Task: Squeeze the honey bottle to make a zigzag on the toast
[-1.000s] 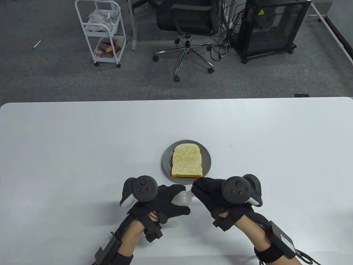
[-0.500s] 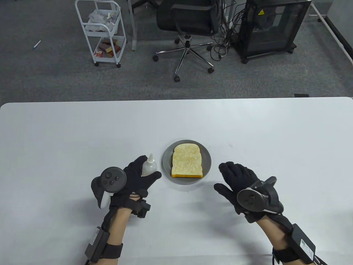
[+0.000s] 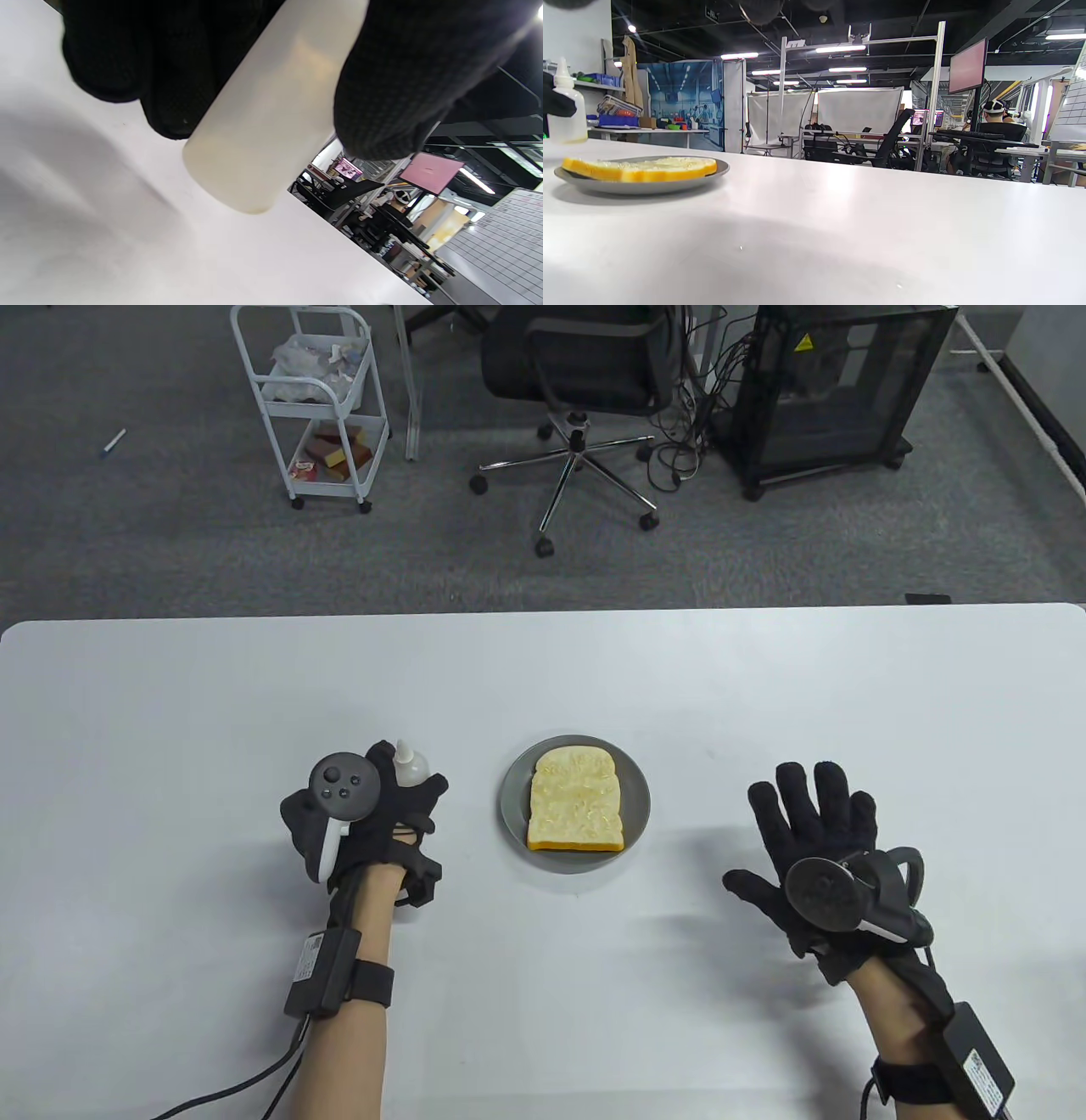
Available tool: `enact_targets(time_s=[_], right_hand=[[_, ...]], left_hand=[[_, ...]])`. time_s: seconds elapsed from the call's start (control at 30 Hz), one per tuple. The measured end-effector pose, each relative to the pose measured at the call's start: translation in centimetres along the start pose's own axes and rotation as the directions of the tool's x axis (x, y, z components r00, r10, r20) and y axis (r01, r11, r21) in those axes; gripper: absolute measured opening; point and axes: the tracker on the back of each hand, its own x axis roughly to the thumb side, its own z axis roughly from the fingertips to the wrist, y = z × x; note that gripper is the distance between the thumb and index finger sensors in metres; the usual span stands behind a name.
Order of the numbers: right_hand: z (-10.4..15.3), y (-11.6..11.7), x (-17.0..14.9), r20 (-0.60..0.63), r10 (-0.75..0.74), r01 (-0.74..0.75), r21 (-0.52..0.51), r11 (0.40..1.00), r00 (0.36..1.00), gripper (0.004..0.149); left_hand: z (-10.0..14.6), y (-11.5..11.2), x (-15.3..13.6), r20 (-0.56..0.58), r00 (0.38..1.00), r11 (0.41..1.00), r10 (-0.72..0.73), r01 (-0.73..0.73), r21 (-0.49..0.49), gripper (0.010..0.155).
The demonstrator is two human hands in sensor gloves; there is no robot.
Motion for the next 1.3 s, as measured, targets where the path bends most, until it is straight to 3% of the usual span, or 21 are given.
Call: enact_targets(time_s=[0.37, 0.63, 0.73, 0.83, 1.07, 1.2, 1.3], right_hand=[[0.6, 0.2, -1.0, -0.039, -0.03, 0.03, -0.016, 0.999, 0.999, 0.096], [0.5, 0.5, -1.7, -0.071, -0.071, 0.071, -0.007, 0.997, 0.995, 0.095], [0.6, 0.3, -1.6, -0.071, -0.063, 0.063, -0.008, 0.998, 0.995, 0.095], [0.7, 0.1, -1.7, -0.07, -0.08, 0.079, -0.022, 0.997, 0.994, 0.095], [0.9, -0.4, -1.7, -0.064, -0.089, 0.087, -0.042, 0.995, 0.994, 0.095], [1.1, -0.7, -1.6, -0.062, -0.089, 0.085, -0.058, 0.995, 0.994, 0.095], [1.2, -0.8, -1.5, -0.058, -0.089, 0.085, -0.062, 0.994, 0.994, 0.095]], left_hand=[[-1.6, -2.4, -0.7, -0.131, 0.989, 0.998, -0.061, 0.064, 0.022, 0.083], [-2.0, -3.2, -0.7, -0.125, 0.986, 0.994, -0.109, 0.107, -0.023, 0.084], [-1.5, -2.8, -0.6, -0.108, 0.984, 0.99, -0.139, 0.137, -0.024, 0.095], [-0.5, -1.5, -0.3, -0.088, 0.99, 0.994, -0.107, 0.105, -0.024, 0.1], [4.6, 2.9, 1.7, 0.096, 0.976, 0.981, -0.194, 0.19, 0.048, 0.093], [7.2, 3.7, 2.4, 0.187, 0.968, 0.985, -0.168, 0.158, 0.066, 0.091], [9.0, 4.0, 2.6, 0.262, 0.934, 0.97, -0.243, 0.227, 0.091, 0.09]])
